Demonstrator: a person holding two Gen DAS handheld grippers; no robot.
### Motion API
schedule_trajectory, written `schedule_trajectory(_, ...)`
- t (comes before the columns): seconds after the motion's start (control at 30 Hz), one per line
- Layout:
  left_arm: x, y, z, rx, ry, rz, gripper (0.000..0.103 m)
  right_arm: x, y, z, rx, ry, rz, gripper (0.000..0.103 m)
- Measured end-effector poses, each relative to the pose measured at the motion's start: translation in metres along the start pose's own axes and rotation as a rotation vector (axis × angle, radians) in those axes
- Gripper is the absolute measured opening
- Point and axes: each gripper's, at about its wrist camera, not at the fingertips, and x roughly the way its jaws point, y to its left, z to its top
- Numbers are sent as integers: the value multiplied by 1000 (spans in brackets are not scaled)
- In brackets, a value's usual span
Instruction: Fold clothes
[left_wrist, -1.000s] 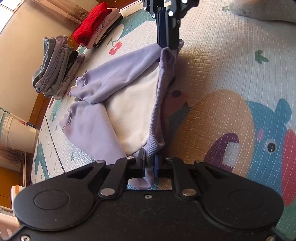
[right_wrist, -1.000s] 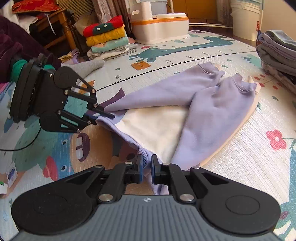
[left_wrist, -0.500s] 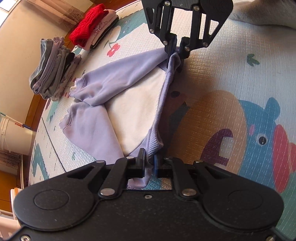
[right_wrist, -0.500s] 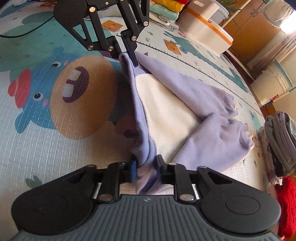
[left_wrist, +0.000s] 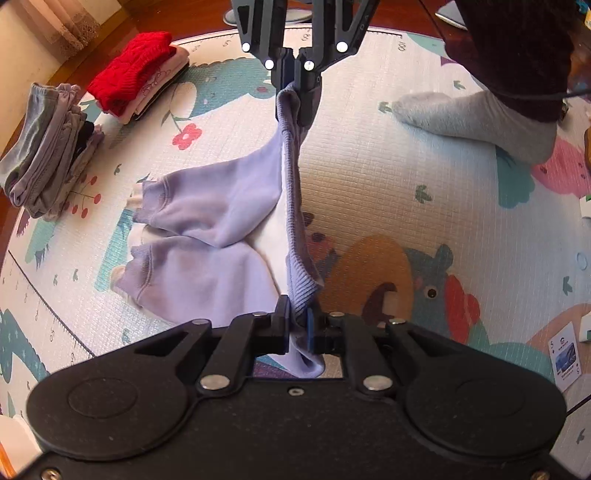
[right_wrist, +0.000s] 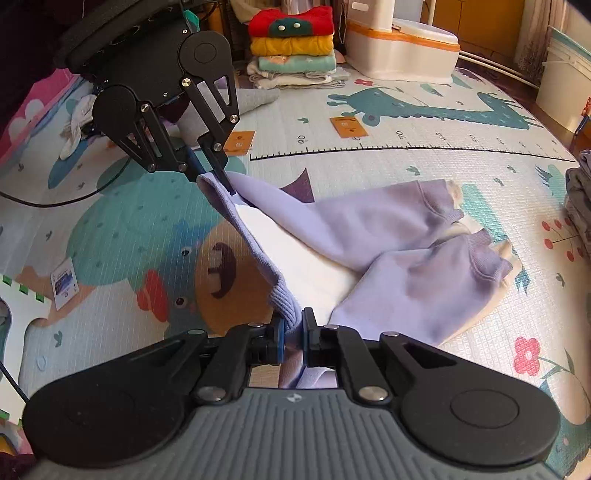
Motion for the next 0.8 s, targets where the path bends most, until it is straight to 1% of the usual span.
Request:
schedule_trajectory(0.07,-6,29,3,-7,-14,4,7,-13,-22,18,42,-6,8,11)
schedule_trajectory(0.13,-6,59,6,-37,-34,5,7,-23,-50,38,84,-17,16,11)
schedule_trajectory(0.2,0,88,7,-86,-65,3,7,-26,-77,54,95,-1,8,11)
schedule_trajectory(0.27,12,114,6,-130,-77,-21,7,-23,-103,66,117,20,-3,11)
schedule_trajectory(0.3,18,125,6,-136,-83,-26,7,-19,-120,71,128,32,-17,11)
schedule_trajectory(0.43,46,160,5,-162,-93,-57,7,0,-168,72,207,53,-19,11)
schedule_trajectory(0.53,64,177,4,-117,-70,-66,7,17,-193,65,249,65,-26,11)
schedule_trajectory(0.6,76,190,4,-106,-63,-69,7,29,-210,60,287,52,-30,11)
schedule_trajectory(0.8,105,230,1,-161,-60,-73,7,62,-252,48,374,36,-30,11)
